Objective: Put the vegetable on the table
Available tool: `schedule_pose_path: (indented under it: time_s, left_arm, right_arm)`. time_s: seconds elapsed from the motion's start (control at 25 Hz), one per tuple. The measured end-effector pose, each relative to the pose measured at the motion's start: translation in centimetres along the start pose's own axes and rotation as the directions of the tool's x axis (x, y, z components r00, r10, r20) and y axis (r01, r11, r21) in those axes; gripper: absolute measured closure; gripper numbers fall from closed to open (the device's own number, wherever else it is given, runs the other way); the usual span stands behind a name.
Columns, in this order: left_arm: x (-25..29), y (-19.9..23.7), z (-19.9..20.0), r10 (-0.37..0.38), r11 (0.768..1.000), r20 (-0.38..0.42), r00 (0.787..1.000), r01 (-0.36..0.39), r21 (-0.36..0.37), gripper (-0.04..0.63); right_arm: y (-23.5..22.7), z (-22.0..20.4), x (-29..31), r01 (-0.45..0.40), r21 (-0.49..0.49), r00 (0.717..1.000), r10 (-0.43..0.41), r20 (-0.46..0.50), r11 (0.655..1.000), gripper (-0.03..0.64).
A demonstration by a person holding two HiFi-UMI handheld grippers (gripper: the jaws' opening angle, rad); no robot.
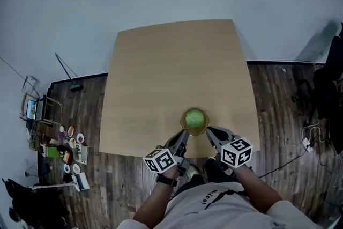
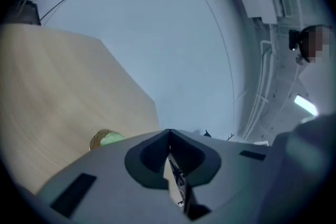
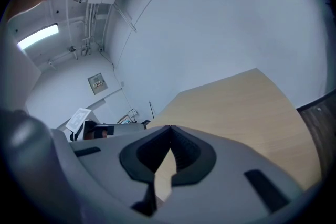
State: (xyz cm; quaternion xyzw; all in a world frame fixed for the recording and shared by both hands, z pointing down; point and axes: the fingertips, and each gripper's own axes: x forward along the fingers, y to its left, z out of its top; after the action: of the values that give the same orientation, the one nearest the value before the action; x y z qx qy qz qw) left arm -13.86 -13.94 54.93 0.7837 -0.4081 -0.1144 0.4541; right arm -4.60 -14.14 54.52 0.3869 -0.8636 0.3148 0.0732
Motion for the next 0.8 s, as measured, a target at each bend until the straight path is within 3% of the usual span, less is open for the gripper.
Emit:
schedule_pose_path:
  time_s: [0.16, 0.36, 0.56, 0.8]
  left_arm:
    - [-0.9, -4.0, 1.4, -0.039, 0.988, -0.007, 0.999, 0.04, 0.151, 0.581]
    - [-2.0, -8.0, 2.9, -0.069, 0.95, -0.014, 0.998, 0.07, 0.304, 0.581]
    - [-2.3, -9.7, 3.2, -0.101, 0.939, -0.002, 0.995, 0.096, 0.33, 0.581]
    - [-2.7, -10.1, 2.7, -0.115, 0.939, 0.007, 0.993, 0.106, 0.327, 0.582]
  right_arm:
    - [1.6, 1.4, -0.6, 0.0, -0.027, 0.999, 0.001, 0.038, 1.0, 0.603]
    - [3.5, 3.9, -1.4, 0.003, -0.079, 0.996, 0.004, 0.093, 0.997, 0.603]
    - [4.6, 5.3, -1.9, 0.029, -0.163, 0.992, -0.008, 0.128, 0.986, 0.603]
    - [5.5, 5.0, -2.6, 0.034, -0.188, 0.992, -0.01, 0.128, 0.982, 0.603]
